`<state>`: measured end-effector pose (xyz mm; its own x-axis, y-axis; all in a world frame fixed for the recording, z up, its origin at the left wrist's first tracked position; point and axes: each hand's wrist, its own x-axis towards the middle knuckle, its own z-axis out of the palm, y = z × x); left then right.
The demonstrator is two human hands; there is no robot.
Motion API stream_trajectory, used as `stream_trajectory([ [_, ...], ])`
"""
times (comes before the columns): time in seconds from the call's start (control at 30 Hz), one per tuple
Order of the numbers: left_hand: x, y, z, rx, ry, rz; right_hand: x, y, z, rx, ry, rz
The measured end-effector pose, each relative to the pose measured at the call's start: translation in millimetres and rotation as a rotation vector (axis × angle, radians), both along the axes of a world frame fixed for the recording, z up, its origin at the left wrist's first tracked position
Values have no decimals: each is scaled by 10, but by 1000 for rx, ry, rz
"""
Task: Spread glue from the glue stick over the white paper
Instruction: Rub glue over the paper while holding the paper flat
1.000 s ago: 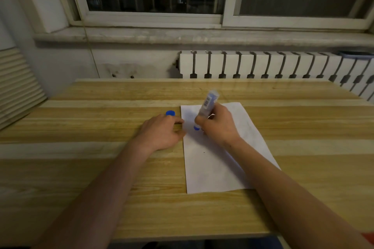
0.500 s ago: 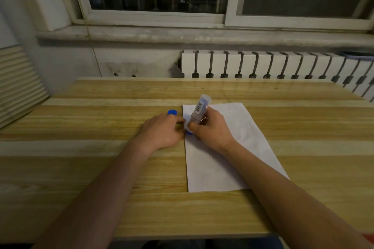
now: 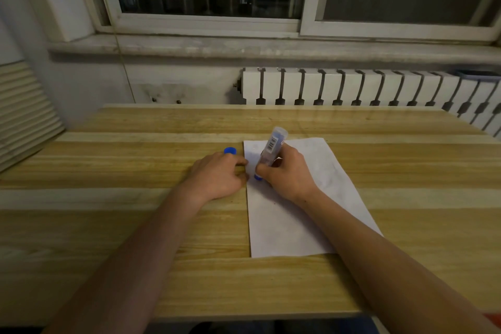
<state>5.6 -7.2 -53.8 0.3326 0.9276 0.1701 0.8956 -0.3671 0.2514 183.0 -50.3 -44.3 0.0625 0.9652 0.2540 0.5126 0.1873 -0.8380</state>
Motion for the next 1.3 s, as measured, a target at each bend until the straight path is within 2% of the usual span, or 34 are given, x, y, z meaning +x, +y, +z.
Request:
stream_trajectory([
  [0.5, 0, -13, 13, 0, -5, -7, 118, 39, -24, 8, -17, -55],
  [1.3, -10, -28, 21, -10, -38, 6, 369, -21, -22, -11, 69, -213],
])
